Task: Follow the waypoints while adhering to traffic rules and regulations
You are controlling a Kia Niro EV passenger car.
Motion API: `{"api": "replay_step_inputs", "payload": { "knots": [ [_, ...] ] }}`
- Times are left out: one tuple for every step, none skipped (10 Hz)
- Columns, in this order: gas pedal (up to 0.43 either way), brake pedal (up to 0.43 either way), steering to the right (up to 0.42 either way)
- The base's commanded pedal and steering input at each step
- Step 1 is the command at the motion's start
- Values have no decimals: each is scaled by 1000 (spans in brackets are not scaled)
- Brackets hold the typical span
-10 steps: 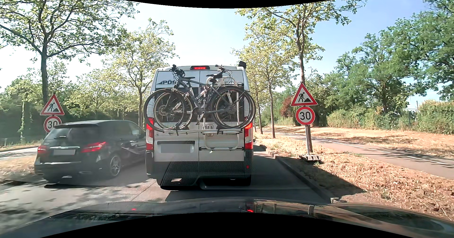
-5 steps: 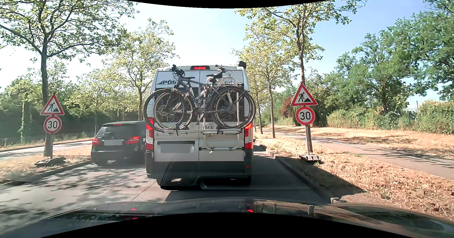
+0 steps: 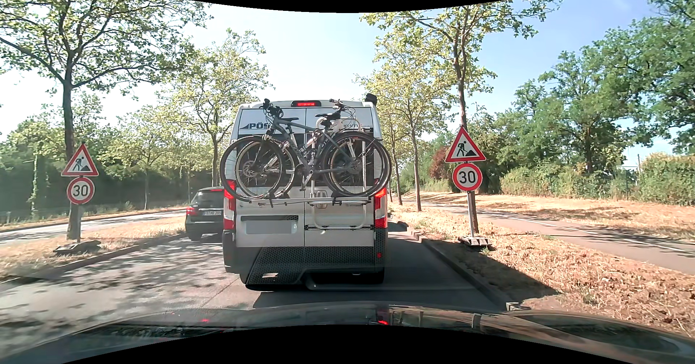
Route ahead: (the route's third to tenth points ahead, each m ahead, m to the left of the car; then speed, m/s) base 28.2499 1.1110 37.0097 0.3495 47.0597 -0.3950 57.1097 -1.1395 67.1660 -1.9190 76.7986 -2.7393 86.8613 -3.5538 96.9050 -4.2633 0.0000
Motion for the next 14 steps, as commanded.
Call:
{"api": "replay_step_inputs", "payload": {
  "knots": [
    [0,171,-11],
    [0,171,-11],
    [0,171,-11],
    [0,171,-11],
    [0,171,-11],
    [0,171,-11],
    [0,171,-11],
    [0,171,-11],
    [0,171,-11],
    [0,171,-11],
    [0,171,-11],
    [0,171,-11],
    [0,177,-11],
    [0,177,-11]
  ]
}}
